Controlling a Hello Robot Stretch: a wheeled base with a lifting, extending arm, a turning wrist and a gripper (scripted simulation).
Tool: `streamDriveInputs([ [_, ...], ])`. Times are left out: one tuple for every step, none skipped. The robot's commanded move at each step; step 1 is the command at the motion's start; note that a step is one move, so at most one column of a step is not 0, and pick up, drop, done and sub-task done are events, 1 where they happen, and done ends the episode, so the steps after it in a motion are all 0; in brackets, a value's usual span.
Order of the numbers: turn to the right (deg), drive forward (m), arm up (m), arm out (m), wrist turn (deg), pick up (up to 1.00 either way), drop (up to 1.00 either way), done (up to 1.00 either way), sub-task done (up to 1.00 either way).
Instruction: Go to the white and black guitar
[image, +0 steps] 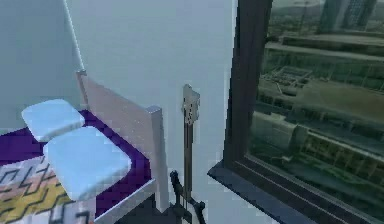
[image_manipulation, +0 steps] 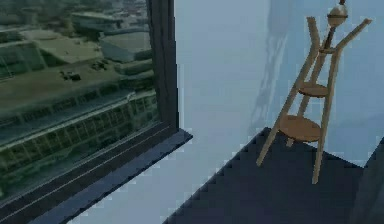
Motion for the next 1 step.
streamDriveInputs([
  [0.0,0.0,0.0,0.0,0.0,0.0,0.0,1.0,0.0],
])
